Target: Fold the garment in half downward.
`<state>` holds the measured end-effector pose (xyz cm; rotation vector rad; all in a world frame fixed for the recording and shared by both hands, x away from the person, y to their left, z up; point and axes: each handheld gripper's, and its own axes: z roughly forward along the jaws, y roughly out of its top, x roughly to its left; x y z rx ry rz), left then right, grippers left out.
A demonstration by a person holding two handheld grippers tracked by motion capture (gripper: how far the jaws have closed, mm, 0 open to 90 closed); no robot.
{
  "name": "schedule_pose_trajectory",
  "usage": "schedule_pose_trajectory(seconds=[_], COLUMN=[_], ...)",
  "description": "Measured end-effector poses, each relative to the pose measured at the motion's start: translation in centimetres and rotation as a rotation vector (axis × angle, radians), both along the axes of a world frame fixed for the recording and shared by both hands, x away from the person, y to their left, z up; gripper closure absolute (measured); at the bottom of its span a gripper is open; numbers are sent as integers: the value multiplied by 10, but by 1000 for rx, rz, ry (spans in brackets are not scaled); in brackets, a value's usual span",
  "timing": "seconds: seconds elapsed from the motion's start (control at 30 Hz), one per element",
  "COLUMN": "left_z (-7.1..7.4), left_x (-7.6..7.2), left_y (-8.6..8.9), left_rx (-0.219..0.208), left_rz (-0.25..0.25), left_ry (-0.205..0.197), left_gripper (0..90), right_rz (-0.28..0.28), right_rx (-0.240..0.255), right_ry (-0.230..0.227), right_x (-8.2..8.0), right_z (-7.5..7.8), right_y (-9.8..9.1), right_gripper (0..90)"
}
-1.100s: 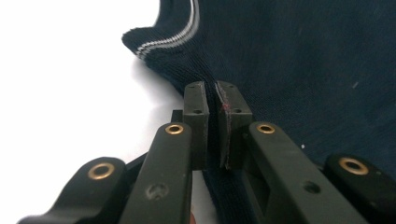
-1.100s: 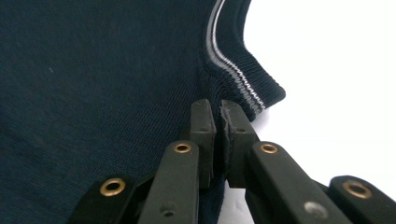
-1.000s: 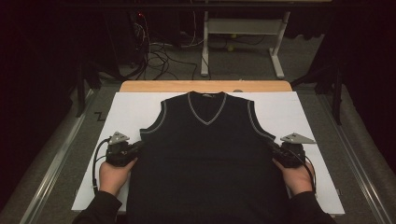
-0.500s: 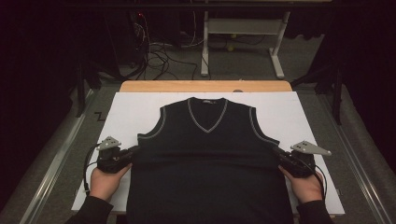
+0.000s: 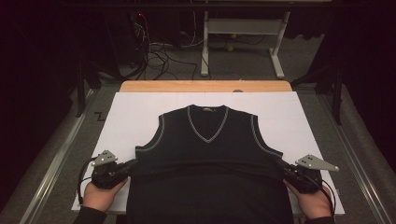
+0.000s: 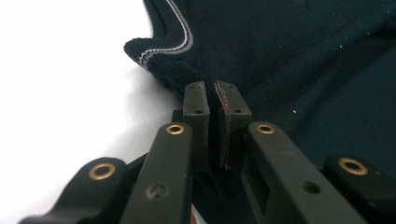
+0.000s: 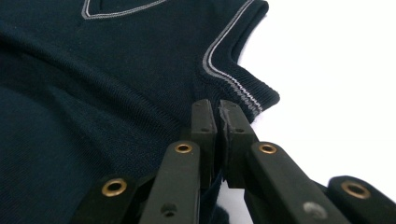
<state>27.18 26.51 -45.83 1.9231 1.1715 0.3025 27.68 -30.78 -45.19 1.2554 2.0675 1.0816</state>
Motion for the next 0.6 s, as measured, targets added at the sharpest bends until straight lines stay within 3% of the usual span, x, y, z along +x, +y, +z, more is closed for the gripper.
schedule_pose_trajectory(seconds=[0.27,0.4,0.6], left_z=[0,-1,-7], left_x=[-14,-25,-41], left_y=[1,4,4], left_rx=[6,-19,0], left_rz=[-14,-10,-28], left_ry=[5,6,30], left_gripper=[804,804,803], right_rz=[17,30,45], right_rx=[5,0,-2], right_ry=[-1,1,7], right_x=[-16,-28,-42], right_z=[-1,-1,-3], right_y=[-2,-3,-5], right_gripper=[866,865,865])
